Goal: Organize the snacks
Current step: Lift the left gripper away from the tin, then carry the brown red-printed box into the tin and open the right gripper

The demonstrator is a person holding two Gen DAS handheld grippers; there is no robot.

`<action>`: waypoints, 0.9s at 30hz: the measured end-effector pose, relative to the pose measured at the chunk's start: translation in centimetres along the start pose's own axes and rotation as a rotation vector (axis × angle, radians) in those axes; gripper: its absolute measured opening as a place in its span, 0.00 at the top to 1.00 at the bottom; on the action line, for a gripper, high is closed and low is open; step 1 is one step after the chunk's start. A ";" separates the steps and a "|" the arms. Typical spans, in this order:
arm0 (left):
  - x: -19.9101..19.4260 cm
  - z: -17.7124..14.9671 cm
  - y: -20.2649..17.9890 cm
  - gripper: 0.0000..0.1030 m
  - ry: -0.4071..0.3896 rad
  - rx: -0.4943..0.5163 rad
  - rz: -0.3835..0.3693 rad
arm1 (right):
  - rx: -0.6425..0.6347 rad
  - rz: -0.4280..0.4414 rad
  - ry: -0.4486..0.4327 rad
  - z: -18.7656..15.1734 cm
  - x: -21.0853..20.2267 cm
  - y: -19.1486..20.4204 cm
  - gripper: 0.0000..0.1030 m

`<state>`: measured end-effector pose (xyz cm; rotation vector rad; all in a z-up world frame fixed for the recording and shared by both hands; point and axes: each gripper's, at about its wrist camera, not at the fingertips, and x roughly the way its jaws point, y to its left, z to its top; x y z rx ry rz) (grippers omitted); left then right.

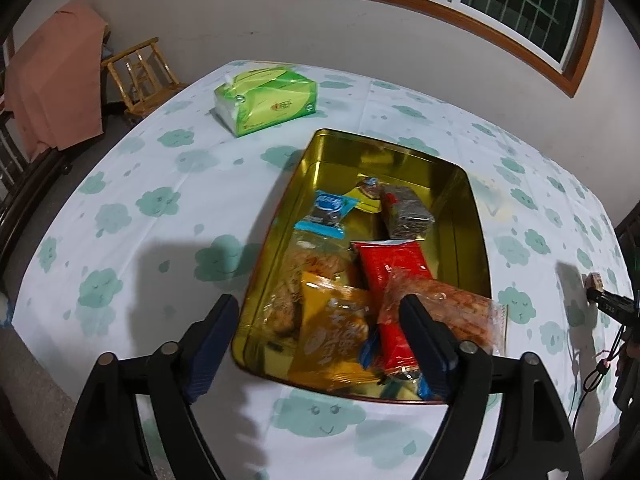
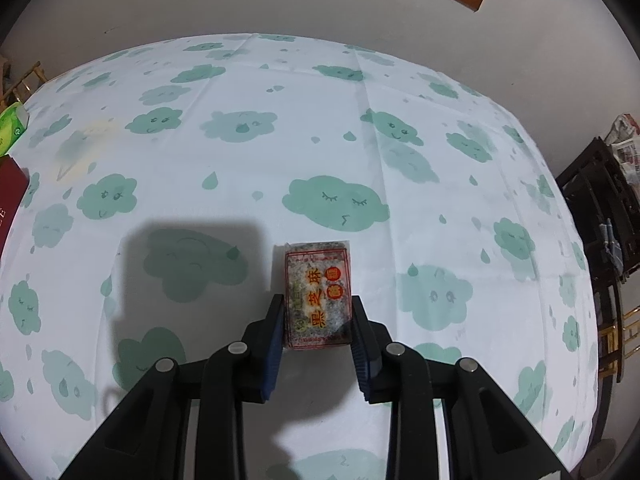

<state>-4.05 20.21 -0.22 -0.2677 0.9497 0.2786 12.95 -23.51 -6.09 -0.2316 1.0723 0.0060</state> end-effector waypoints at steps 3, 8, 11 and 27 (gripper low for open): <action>-0.4 -0.2 0.8 0.21 -0.005 -0.013 0.004 | 0.011 -0.016 -0.015 -0.4 -0.3 0.2 0.71; -1.2 -0.3 1.8 0.20 -0.024 -0.027 0.026 | 0.071 0.006 -0.036 -1.0 -0.9 -0.3 0.71; -1.6 -0.4 2.1 0.19 -0.033 -0.029 0.036 | 0.097 0.028 -0.047 -1.1 -1.4 -0.4 0.71; -2.5 -0.8 2.7 0.18 -0.054 -0.011 0.098 | 0.046 0.221 -0.122 -1.1 -5.8 6.7 0.71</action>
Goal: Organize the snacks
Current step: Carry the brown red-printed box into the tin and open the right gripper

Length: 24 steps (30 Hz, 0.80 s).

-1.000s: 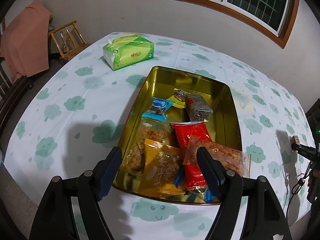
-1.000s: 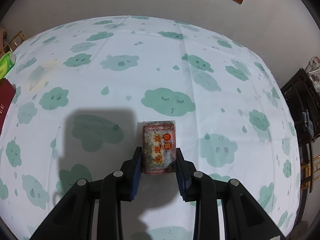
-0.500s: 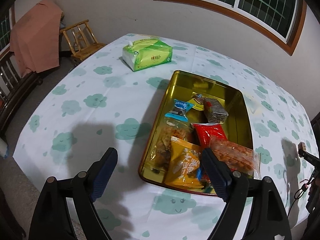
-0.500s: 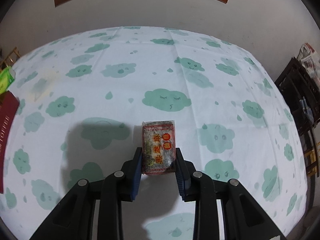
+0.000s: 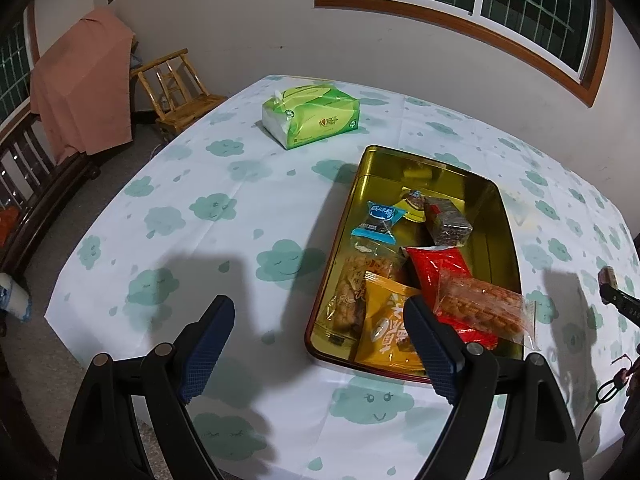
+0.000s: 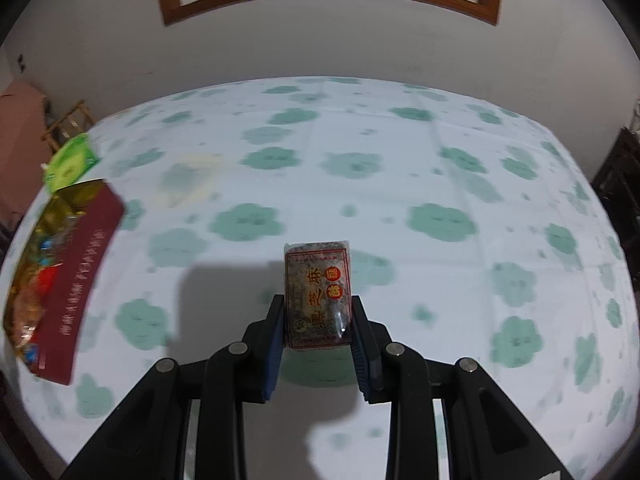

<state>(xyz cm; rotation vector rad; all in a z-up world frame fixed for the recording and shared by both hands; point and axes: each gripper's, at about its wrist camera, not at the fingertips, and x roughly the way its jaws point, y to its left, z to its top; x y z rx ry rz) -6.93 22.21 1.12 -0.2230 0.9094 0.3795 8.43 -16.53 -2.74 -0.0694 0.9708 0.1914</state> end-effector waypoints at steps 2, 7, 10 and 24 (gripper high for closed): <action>0.0 0.0 0.1 0.18 0.002 0.000 0.002 | -0.024 0.028 0.002 0.0 0.0 1.7 0.71; 0.1 -0.2 0.3 0.18 0.005 0.006 0.012 | -0.077 0.088 0.008 0.1 -0.3 5.6 0.71; 0.1 -0.2 0.4 0.18 0.007 0.005 0.013 | -0.105 0.119 0.006 0.2 -0.6 7.6 0.71; 0.3 -0.9 2.2 0.18 0.023 -0.022 0.026 | -0.264 0.219 0.011 0.3 -1.3 16.7 0.71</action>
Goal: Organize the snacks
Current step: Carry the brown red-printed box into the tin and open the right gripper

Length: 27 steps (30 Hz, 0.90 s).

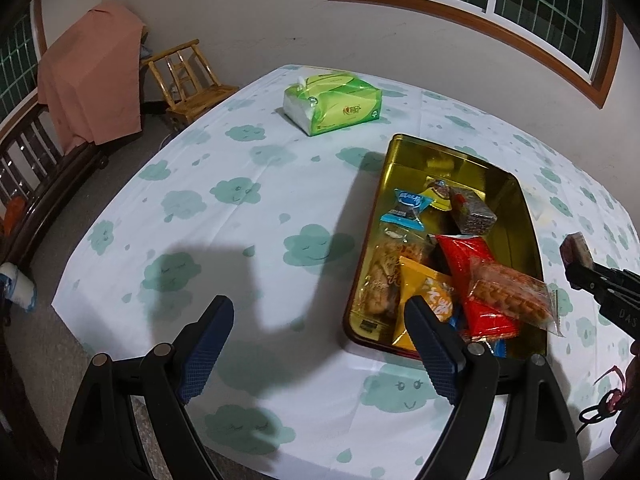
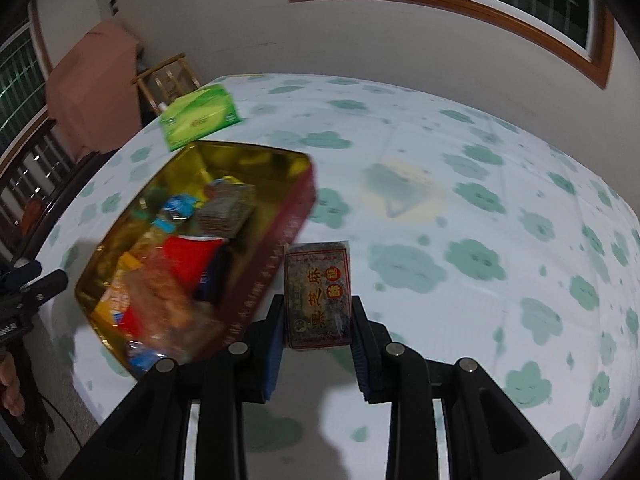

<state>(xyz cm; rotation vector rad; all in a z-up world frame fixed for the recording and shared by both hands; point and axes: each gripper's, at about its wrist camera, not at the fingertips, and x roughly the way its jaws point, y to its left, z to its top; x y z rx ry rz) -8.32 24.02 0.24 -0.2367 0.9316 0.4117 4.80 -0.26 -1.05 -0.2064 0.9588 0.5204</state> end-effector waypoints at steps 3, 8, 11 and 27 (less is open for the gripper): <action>0.0 -0.1 0.5 0.17 0.000 -0.011 0.003 | -0.032 0.014 -0.002 0.3 -0.1 1.6 0.71; 0.0 -0.2 1.2 0.17 -0.001 -0.023 0.003 | -0.061 0.055 0.009 0.4 -0.2 3.7 0.71; -0.1 -0.3 1.4 0.17 -0.003 -0.026 0.005 | -0.076 0.071 0.019 0.3 -0.1 4.9 0.71; -0.2 -0.5 2.5 0.17 0.001 -0.043 0.034 | -0.112 0.117 0.021 0.7 1.0 9.1 0.71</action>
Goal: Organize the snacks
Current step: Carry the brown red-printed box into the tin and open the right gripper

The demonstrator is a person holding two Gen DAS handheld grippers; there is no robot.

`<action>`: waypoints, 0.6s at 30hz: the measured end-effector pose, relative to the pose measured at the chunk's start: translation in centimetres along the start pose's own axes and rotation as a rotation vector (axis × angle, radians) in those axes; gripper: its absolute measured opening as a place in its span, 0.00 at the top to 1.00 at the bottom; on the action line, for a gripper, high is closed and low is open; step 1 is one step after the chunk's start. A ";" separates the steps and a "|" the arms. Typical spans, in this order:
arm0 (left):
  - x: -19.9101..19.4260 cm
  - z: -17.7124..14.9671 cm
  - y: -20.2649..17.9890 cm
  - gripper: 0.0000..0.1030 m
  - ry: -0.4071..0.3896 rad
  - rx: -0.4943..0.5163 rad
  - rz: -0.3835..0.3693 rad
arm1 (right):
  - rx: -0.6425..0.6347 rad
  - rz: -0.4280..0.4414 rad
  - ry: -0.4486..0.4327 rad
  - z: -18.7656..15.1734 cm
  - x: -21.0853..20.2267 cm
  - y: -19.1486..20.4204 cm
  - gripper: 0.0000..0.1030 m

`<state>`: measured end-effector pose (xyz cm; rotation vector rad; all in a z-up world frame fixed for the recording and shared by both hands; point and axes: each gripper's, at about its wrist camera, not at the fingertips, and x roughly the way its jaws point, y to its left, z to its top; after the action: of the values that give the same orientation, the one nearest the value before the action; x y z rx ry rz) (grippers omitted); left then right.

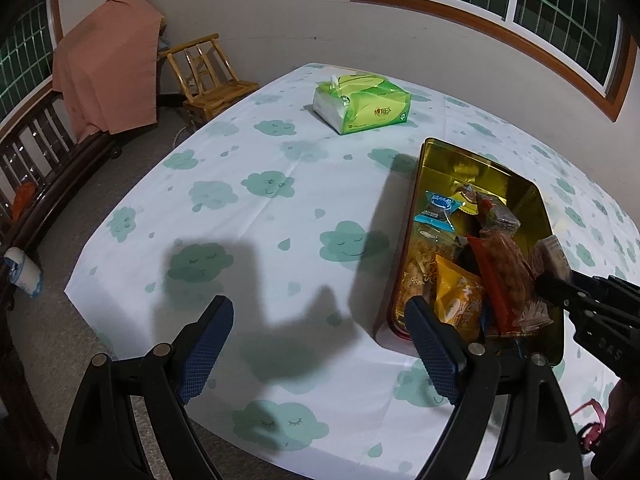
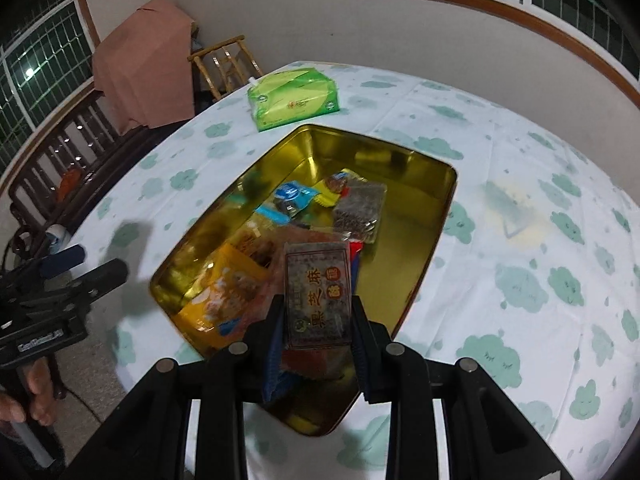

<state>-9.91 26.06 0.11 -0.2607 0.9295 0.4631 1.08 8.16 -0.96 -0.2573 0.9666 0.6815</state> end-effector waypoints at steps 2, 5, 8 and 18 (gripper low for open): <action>0.0 0.0 0.0 0.17 0.000 0.000 0.002 | 0.003 -0.025 0.000 0.1 0.4 -0.1 0.71; 0.0 0.0 0.0 0.17 0.000 0.001 0.001 | 0.014 -0.025 0.001 0.3 1.0 -0.3 0.71; 0.0 -0.1 0.0 0.16 0.002 0.003 0.008 | 0.031 -0.021 -0.005 0.5 1.3 -0.4 0.71; 0.0 0.0 -0.4 0.15 0.004 0.011 0.015 | 0.081 -0.006 -0.019 1.2 2.0 -0.7 0.70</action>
<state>-9.76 25.72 0.13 -0.2449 0.9381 0.4710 3.04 9.05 -2.04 -0.1822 0.9721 0.6368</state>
